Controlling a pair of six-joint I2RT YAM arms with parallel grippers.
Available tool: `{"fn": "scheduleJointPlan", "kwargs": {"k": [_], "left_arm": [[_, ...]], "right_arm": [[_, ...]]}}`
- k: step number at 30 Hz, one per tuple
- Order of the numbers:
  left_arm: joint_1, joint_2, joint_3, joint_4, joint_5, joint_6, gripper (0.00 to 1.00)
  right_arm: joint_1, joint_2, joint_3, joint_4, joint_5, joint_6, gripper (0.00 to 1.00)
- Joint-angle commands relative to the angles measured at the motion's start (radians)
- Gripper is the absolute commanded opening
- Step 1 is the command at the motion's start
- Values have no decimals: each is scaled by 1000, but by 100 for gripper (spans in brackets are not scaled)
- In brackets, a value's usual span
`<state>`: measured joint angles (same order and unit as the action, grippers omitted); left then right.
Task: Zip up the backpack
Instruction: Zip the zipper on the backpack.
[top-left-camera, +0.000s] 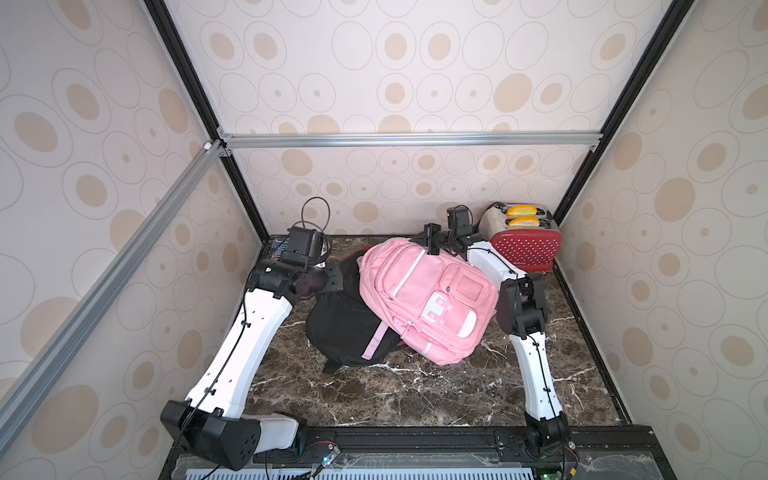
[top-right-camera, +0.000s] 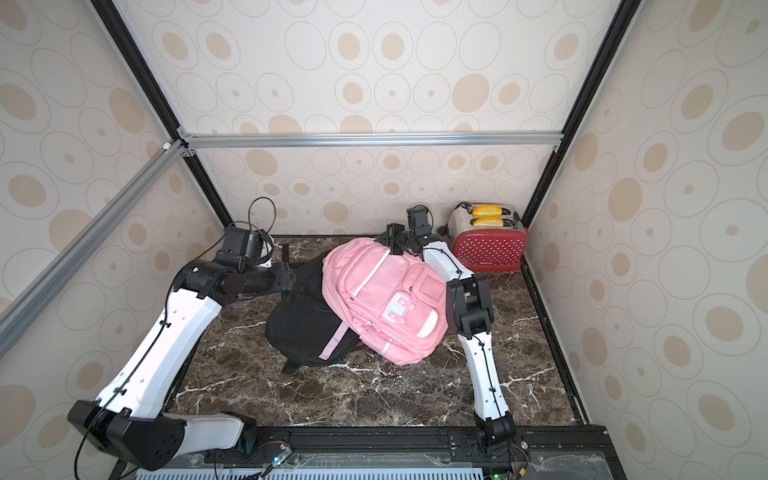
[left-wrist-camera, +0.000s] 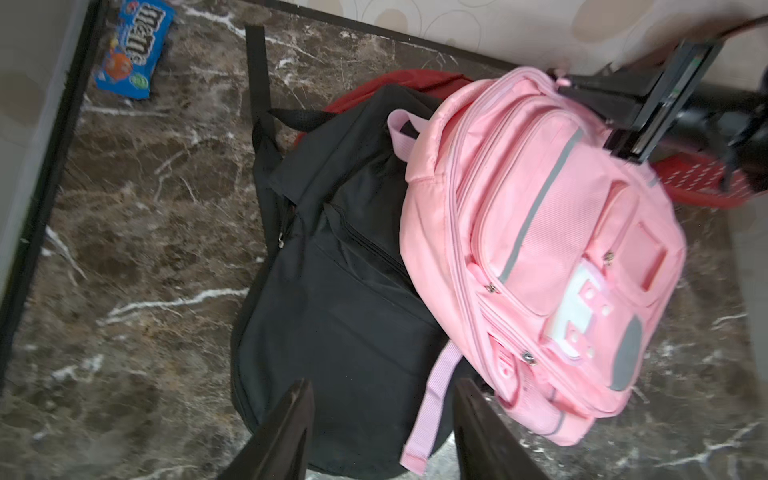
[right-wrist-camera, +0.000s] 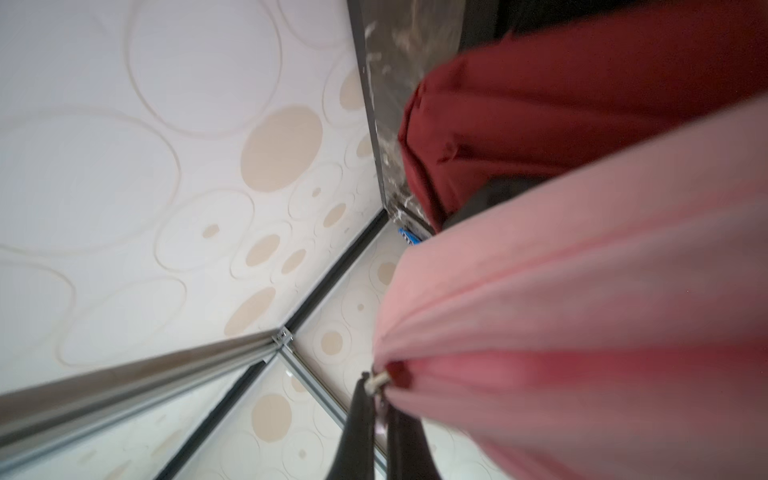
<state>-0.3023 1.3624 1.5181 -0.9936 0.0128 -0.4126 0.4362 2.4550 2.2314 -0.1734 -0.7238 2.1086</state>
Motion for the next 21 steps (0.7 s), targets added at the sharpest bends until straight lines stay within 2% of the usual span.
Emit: {"fn": "scheduleJointPlan", "kwargs": {"k": [1,4,6,11,16,21], "left_arm": [[-16,49,30,-46,-77,206,57],[-25,85,15,41,-40,217,57],[-37,99,-2,91,-44,234,57],[-38,139,8,133,-75,239,58],[-52,170,-22,177,-89,232,59],[-52,171,-64,229,-20,206,61]], "right_arm": [[86,31,178,28,-111,66,0],[114,61,273,-58,-176,32,0],[130,29,232,-88,-215,5,0],[138,-90,12,-51,-239,-29,0],[147,-95,7,-28,-249,-17,0],[151,-69,56,-38,-252,-12,0]]}}
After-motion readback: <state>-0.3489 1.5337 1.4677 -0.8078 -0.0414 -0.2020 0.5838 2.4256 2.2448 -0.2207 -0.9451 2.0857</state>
